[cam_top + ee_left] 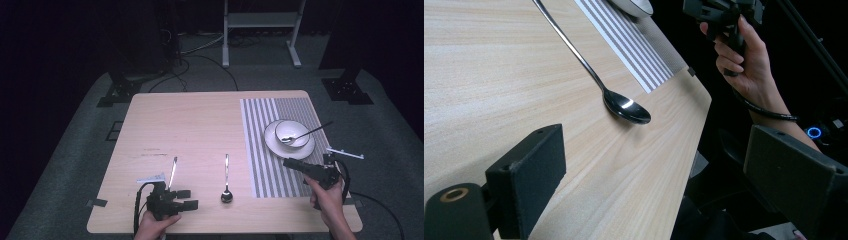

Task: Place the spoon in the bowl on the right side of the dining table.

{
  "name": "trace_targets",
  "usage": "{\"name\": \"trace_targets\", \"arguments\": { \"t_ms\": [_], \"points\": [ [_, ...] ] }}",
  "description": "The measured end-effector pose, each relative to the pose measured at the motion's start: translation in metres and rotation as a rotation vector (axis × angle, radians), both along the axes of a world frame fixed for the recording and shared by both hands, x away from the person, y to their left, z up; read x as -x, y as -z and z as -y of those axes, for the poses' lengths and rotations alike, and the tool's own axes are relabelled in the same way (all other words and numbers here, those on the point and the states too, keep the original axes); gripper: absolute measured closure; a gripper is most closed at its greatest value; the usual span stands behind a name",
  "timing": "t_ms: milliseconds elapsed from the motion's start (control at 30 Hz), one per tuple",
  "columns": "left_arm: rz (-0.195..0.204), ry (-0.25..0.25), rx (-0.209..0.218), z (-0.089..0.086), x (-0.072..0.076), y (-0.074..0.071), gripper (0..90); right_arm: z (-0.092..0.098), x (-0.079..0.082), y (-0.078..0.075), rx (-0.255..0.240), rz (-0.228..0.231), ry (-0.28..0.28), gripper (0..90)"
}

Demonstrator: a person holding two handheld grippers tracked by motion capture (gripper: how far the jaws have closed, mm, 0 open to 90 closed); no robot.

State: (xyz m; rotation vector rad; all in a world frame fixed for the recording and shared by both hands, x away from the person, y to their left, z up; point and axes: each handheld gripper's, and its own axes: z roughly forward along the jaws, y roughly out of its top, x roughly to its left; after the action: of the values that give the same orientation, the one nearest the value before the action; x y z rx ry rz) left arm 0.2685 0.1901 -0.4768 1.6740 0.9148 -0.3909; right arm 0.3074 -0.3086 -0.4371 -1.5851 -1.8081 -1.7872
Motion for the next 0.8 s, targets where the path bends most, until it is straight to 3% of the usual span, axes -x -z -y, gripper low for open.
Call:
{"name": "trace_targets", "arguments": {
  "t_ms": [300, 800],
  "points": [
    [0.004, -0.001, -0.002, 0.0, 0.001, -0.001, 8.4, -0.011, 0.007, 0.007, 0.043, 0.02, -0.031, 43.6],
    [0.011, -0.016, 0.005, -0.003, 0.001, -0.001, 8.4, -0.024, 0.018, 0.017, 0.072, 0.05, -0.06, 41.4]
  ]
}}
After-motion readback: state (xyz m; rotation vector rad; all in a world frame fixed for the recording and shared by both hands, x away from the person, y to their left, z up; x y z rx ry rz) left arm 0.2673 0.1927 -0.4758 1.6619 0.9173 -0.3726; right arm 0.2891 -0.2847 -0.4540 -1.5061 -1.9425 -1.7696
